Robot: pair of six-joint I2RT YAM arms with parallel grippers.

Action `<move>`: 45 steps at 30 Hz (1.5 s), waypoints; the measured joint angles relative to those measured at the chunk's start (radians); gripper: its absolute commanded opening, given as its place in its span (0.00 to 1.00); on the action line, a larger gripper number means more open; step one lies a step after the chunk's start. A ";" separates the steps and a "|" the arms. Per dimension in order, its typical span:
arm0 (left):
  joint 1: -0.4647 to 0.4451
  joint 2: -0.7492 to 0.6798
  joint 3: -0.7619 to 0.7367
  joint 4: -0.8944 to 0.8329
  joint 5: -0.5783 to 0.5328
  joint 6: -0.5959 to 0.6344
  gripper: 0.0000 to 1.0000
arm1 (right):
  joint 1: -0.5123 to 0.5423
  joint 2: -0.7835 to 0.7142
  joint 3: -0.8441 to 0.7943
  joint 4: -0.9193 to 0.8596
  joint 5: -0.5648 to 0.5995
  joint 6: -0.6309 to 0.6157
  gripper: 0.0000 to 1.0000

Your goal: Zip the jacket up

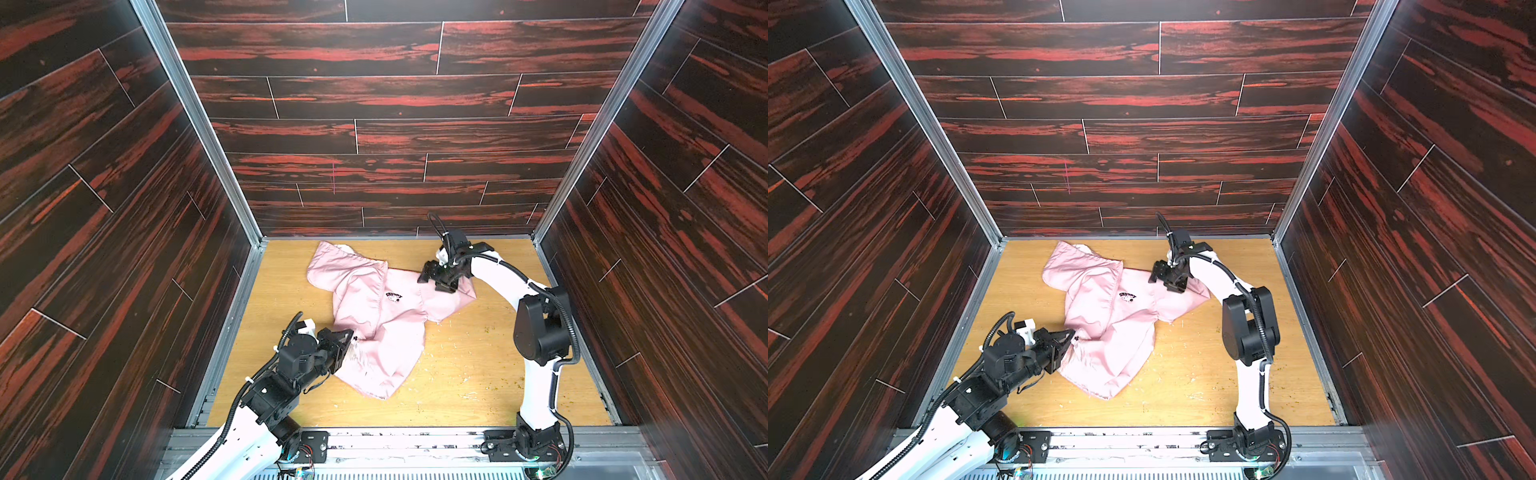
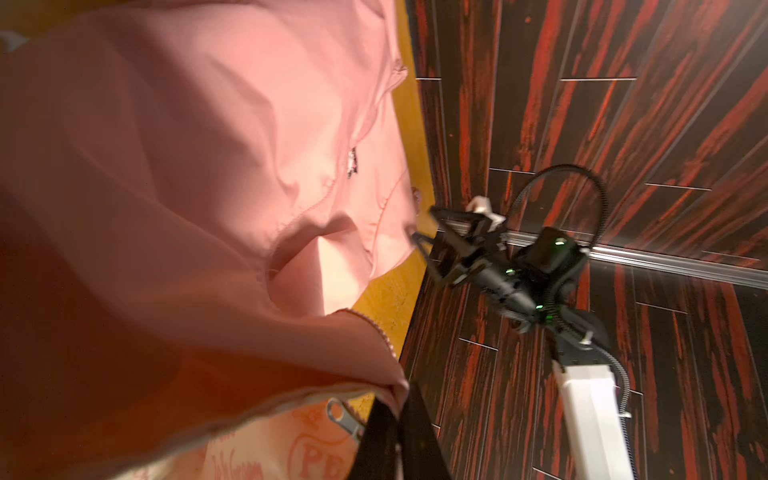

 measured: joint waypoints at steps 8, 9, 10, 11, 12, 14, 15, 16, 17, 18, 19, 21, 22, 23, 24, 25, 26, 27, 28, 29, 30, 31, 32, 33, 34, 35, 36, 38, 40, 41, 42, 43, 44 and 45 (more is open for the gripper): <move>0.000 -0.001 -0.045 0.011 0.006 -0.030 0.00 | 0.048 0.263 0.385 -0.095 0.066 -0.027 0.74; 0.000 -0.001 -0.049 0.014 0.006 -0.032 0.00 | 0.055 0.301 0.439 -0.118 0.085 -0.038 0.75; 0.000 -0.001 -0.054 0.017 0.007 -0.034 0.00 | 0.061 0.340 0.494 -0.139 0.103 -0.054 0.74; 0.000 0.000 -0.059 0.020 0.007 -0.037 0.00 | 0.064 0.381 0.556 -0.164 0.125 -0.074 0.75; 0.000 0.000 -0.062 0.022 0.008 -0.038 0.00 | 0.066 0.417 0.607 -0.184 0.143 -0.096 0.75; 0.000 0.000 -0.066 0.024 0.009 -0.042 0.00 | 0.066 0.486 0.710 -0.220 0.183 -0.143 0.75; 0.000 0.000 -0.066 0.025 0.009 -0.042 0.00 | 0.064 0.508 0.740 -0.233 0.196 -0.165 0.75; 0.000 0.000 -0.066 0.027 0.009 -0.044 0.00 | 0.061 0.527 0.759 -0.245 0.211 -0.190 0.75; 0.000 0.000 -0.066 0.028 0.009 -0.045 0.00 | 0.060 0.537 0.766 -0.256 0.223 -0.211 0.75; 0.000 0.000 -0.067 0.029 0.009 -0.048 0.00 | 0.058 0.543 0.766 -0.266 0.235 -0.230 0.75; 0.000 0.000 -0.069 0.033 0.009 -0.049 0.00 | 0.055 0.546 0.761 -0.272 0.240 -0.251 0.75; 0.000 0.000 -0.078 0.045 0.009 -0.053 0.00 | 0.048 0.546 0.740 -0.277 0.232 -0.282 0.71; 0.000 0.000 -0.082 0.048 0.009 -0.056 0.00 | 0.045 0.546 0.730 -0.280 0.223 -0.296 0.65; 0.000 0.000 -0.085 0.049 0.008 -0.060 0.00 | 0.042 0.546 0.718 -0.280 0.211 -0.311 0.60; 0.000 0.000 -0.088 0.051 0.008 -0.061 0.00 | 0.040 0.546 0.709 -0.281 0.199 -0.321 0.54; 0.000 0.000 -0.090 0.056 0.008 -0.064 0.00 | 0.038 0.546 0.699 -0.281 0.185 -0.328 0.45; 0.000 0.001 -0.092 0.058 0.008 -0.064 0.00 | 0.037 0.546 0.688 -0.280 0.173 -0.330 0.37; 0.000 0.004 -0.093 0.060 0.008 -0.064 0.00 | 0.036 0.546 0.682 -0.281 0.166 -0.335 0.31; 0.000 0.010 -0.093 0.066 0.008 -0.064 0.00 | 0.036 0.546 0.676 -0.281 0.161 -0.335 0.24; 0.000 0.018 -0.093 0.074 0.008 -0.064 0.00 | 0.034 0.546 0.673 -0.281 0.155 -0.331 0.18; 0.000 0.028 -0.093 0.079 0.009 -0.061 0.00 | 0.032 0.546 0.671 -0.281 0.151 -0.330 0.11; 0.000 0.042 -0.092 0.083 0.010 -0.056 0.00 | 0.030 0.546 0.669 -0.279 0.145 -0.323 0.01; 0.000 0.060 -0.091 0.088 0.014 -0.047 0.00 | 0.026 0.546 0.666 -0.274 0.137 -0.319 0.00; 0.000 0.085 -0.086 0.089 0.019 -0.035 0.00 | 0.018 0.543 0.650 -0.262 0.124 -0.299 0.00; 0.000 0.113 -0.076 0.090 0.025 -0.019 0.00 | 0.006 0.536 0.628 -0.249 0.112 -0.286 0.00; 0.000 0.144 -0.063 0.091 0.032 -0.003 0.00 | -0.008 0.525 0.591 -0.228 0.099 -0.272 0.00; 0.000 0.181 -0.043 0.092 0.040 0.017 0.00 | -0.030 0.501 0.533 -0.203 0.072 -0.255 0.00; 0.005 0.253 0.002 0.093 0.060 0.062 0.00 | -0.079 0.425 0.397 -0.141 0.043 -0.224 0.00; 0.014 0.342 0.065 0.098 0.090 0.119 0.00 | -0.151 0.316 0.230 -0.087 0.015 -0.183 0.00; 0.021 0.381 0.095 0.101 0.105 0.145 0.00 | -0.187 0.266 0.160 -0.059 0.003 -0.167 0.00; 0.031 0.426 0.129 0.105 0.124 0.174 0.00 | -0.233 0.202 0.074 -0.020 -0.014 -0.145 0.00; 0.042 0.474 0.165 0.108 0.145 0.204 0.00 | -0.278 0.139 -0.008 0.019 -0.031 -0.125 0.00; 0.053 0.515 0.200 0.108 0.163 0.231 0.00 | -0.317 0.079 -0.084 0.055 -0.044 -0.106 0.00; 0.067 0.568 0.243 0.108 0.188 0.264 0.00 | -0.365 0.012 -0.164 0.090 -0.057 -0.086 0.00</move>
